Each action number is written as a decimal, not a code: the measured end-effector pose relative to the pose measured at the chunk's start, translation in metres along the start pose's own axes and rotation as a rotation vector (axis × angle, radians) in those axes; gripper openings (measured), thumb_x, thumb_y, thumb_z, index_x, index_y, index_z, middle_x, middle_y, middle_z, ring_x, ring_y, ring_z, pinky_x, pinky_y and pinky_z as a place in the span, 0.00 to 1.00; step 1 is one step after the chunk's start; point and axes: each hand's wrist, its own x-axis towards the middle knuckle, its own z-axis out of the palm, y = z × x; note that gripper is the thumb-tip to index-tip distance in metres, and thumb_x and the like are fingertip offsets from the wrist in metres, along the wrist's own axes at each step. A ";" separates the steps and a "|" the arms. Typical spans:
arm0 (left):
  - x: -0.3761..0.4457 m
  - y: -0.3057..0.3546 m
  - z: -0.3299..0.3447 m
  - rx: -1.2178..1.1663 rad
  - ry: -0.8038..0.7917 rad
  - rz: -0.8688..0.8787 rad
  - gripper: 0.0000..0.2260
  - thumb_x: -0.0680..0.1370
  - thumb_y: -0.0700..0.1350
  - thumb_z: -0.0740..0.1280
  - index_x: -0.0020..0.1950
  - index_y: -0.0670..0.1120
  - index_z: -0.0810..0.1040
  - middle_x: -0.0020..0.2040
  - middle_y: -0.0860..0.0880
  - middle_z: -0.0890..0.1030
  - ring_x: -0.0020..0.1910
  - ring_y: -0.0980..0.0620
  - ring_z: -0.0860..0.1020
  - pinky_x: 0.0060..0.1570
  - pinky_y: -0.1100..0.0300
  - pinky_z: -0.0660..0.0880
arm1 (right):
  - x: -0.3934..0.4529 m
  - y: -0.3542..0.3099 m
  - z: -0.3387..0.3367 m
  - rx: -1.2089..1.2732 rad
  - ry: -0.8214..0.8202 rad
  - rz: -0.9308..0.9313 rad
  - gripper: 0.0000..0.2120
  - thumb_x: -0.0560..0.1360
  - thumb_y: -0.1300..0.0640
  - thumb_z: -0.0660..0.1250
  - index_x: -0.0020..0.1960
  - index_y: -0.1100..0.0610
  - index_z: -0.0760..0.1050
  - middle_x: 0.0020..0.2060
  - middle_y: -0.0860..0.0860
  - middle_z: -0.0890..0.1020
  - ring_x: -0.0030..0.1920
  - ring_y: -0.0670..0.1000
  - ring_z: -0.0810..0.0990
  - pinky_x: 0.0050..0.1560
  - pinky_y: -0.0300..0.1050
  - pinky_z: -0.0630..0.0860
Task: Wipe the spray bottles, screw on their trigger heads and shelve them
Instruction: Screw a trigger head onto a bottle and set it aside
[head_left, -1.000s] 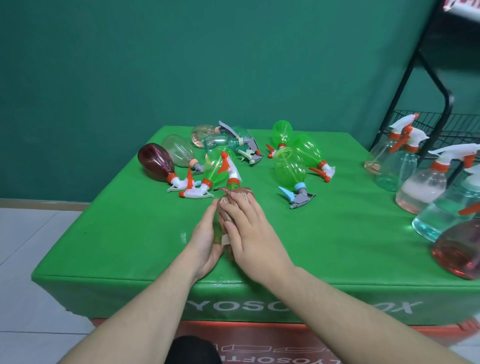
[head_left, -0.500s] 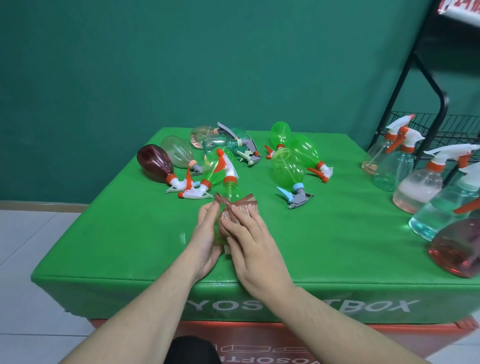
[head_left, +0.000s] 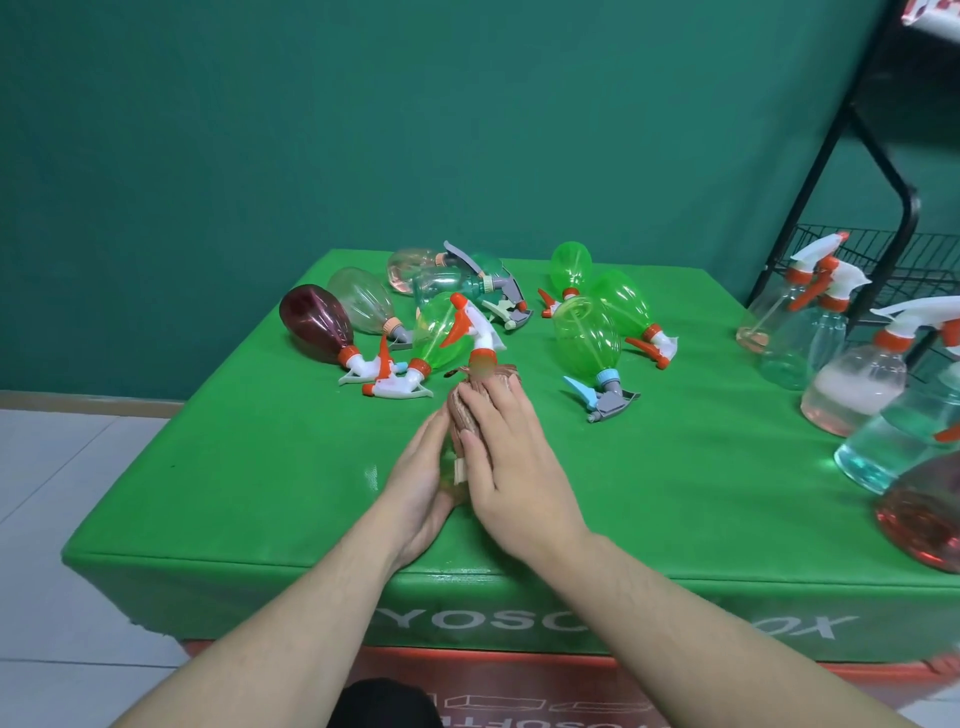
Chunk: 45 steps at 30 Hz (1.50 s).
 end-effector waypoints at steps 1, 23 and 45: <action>0.000 0.001 0.001 0.001 -0.017 -0.010 0.18 0.84 0.56 0.61 0.71 0.52 0.78 0.65 0.50 0.83 0.63 0.54 0.82 0.57 0.53 0.82 | 0.006 0.001 -0.001 0.003 -0.008 0.013 0.25 0.84 0.48 0.49 0.78 0.53 0.65 0.80 0.48 0.60 0.81 0.49 0.49 0.81 0.48 0.50; -0.001 -0.001 0.000 -0.046 0.000 -0.024 0.18 0.87 0.55 0.56 0.67 0.49 0.80 0.63 0.49 0.84 0.61 0.55 0.83 0.55 0.57 0.79 | 0.002 0.002 0.005 -0.137 -0.077 -0.009 0.27 0.82 0.47 0.44 0.78 0.54 0.63 0.79 0.52 0.60 0.81 0.57 0.52 0.77 0.63 0.58; 0.001 0.001 -0.003 -0.057 0.003 -0.016 0.21 0.86 0.55 0.58 0.71 0.45 0.77 0.67 0.46 0.82 0.68 0.51 0.79 0.67 0.55 0.77 | -0.010 0.004 0.009 -0.104 0.008 -0.157 0.21 0.84 0.50 0.52 0.74 0.52 0.70 0.78 0.50 0.64 0.81 0.55 0.52 0.80 0.55 0.53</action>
